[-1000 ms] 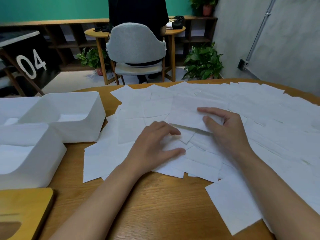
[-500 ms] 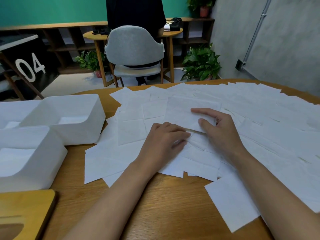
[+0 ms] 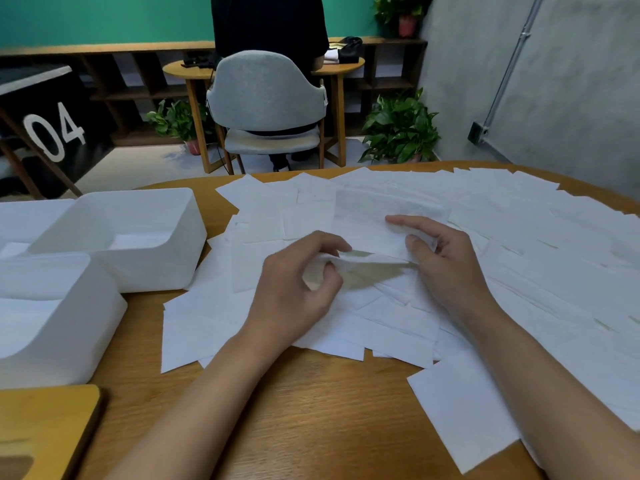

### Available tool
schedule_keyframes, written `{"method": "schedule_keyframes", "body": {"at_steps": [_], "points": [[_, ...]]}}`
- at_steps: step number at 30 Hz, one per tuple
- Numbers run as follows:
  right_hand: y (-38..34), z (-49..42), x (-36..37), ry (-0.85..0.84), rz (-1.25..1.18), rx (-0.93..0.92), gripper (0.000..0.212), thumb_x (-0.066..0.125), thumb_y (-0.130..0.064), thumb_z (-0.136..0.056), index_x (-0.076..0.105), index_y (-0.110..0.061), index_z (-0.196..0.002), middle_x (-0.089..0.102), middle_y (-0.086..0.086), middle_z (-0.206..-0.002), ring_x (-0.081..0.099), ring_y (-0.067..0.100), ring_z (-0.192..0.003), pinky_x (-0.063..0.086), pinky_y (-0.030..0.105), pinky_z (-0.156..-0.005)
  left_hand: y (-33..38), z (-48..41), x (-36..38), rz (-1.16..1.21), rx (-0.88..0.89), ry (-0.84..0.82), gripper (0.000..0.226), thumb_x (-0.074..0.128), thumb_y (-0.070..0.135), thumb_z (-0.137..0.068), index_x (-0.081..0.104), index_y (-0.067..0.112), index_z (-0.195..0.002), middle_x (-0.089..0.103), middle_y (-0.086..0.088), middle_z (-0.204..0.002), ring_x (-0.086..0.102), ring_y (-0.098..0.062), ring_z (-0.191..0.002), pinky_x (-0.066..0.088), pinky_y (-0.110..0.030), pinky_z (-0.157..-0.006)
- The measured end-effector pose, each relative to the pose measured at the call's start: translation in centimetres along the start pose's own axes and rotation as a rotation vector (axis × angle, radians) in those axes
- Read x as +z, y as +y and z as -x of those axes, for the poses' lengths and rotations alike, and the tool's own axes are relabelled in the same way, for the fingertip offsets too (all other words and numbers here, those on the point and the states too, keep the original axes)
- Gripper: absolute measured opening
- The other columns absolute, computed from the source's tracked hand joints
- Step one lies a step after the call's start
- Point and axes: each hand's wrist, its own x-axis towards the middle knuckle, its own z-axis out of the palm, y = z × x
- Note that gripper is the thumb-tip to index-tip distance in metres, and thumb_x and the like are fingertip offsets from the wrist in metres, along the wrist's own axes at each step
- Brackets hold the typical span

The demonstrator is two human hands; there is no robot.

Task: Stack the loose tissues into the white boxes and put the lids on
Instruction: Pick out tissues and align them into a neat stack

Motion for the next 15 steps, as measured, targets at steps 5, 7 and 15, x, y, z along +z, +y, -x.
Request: {"method": "schedule_keyframes", "body": {"at_steps": [5, 7, 15], "points": [[-0.3, 0.4, 0.1, -0.163, -0.123, -0.013, 0.033, 0.051, -0.037, -0.105, 0.079, -0.026, -0.119, 0.072, -0.012, -0.131, 0.059, 0.011, -0.132, 0.04, 0.053, -0.118, 0.0, -0.9, -0.9, 0.301, -0.3, 0.081, 0.026, 0.06, 0.008, -0.085, 0.077, 0.023, -0.096, 0.075, 0.013, -0.095, 0.068, -0.011, -0.092, 0.054, -0.022, -0.07], [-0.6, 0.7, 0.3, -0.232, -0.125, -0.026, 0.045, 0.053, -0.056, -0.097, 0.079, -0.027, -0.119, 0.072, -0.013, -0.13, 0.059, 0.009, -0.132, 0.041, 0.047, -0.116, -0.3, -1.1, -1.1, 0.375, -0.374, 0.081, 0.029, 0.06, -0.001, -0.091, 0.078, 0.021, -0.096, 0.075, 0.01, -0.095, 0.068, -0.01, -0.094, 0.055, -0.026, -0.075], [-0.4, 1.1, 1.3, -0.152, 0.065, -0.063, 0.013, 0.084, -0.024, -0.087, 0.083, -0.029, -0.098, 0.078, -0.02, -0.103, 0.069, -0.001, -0.106, 0.052, 0.033, -0.103, -1.6, -1.5, -1.9, 0.478, -0.552, 0.062, 0.02, 0.062, 0.016, -0.092, 0.08, 0.026, -0.097, 0.075, 0.009, -0.106, 0.065, -0.012, -0.107, 0.052, -0.033, -0.089]]}}
